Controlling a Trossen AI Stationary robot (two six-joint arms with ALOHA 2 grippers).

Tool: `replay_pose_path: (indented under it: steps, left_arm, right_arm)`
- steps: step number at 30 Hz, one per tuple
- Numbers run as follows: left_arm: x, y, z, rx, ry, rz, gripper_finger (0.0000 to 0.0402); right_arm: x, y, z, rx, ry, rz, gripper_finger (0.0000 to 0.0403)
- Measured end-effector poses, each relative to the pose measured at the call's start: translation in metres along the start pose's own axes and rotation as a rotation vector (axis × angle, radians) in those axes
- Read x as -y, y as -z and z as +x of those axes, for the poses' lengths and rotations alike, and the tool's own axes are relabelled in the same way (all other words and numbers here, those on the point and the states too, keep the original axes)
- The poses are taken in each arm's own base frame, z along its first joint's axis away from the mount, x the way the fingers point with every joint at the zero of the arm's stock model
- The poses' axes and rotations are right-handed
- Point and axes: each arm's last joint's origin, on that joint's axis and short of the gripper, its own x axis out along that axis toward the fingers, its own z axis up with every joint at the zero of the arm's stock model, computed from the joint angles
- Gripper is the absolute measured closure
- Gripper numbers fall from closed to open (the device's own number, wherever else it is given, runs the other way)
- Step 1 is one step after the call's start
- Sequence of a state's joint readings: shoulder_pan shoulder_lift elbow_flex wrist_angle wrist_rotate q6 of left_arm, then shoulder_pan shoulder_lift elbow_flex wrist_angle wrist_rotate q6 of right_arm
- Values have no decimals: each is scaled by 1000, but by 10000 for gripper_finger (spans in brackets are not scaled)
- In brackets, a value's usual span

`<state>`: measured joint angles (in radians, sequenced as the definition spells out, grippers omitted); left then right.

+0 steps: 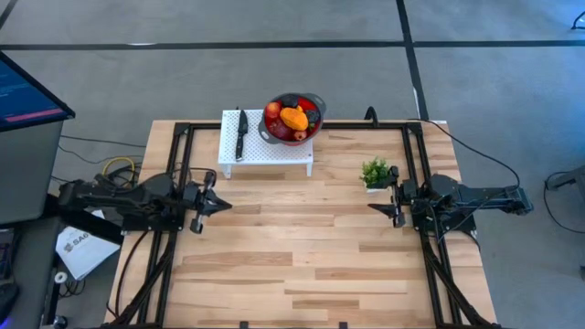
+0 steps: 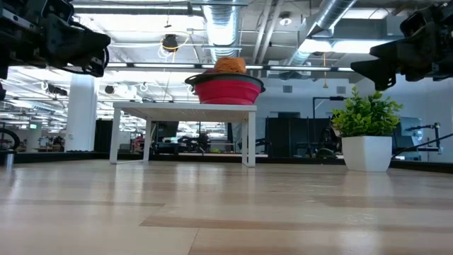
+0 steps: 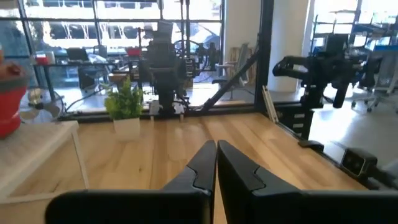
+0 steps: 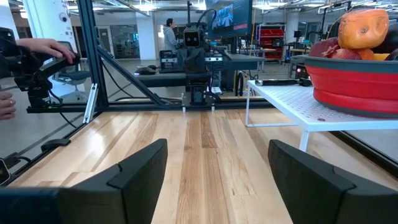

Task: Pick & Place Fruit
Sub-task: Return to Home Position

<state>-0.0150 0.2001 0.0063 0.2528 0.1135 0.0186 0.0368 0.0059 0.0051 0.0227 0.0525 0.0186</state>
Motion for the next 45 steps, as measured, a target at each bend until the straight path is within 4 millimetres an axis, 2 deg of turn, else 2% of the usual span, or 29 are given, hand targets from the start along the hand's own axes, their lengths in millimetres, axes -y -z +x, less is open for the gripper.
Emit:
replay_pose_path:
  steps: [5, 10, 20, 30, 45]
  left_arm:
    - [-5, -8, -6, 85, -56, -83, 392]
    - [-9, -13, -15, 155, -106, -73, 390]
    - [-10, 3, -14, -15, -130, 4, 389]
    - [-11, 4, -15, -35, -172, 74, 389]
    - [-12, 5, -15, -36, -179, 27, 387]
  right_arm:
    - [0, 0, 0, 0, 0, 0, 130]
    - [0, 0, 0, 0, 0, 0, 130]
    - [0, 0, 0, 0, 0, 0, 130]
    - [0, 0, 0, 0, 0, 0, 130]
    - [0, 0, 0, 0, 0, 0, 130]
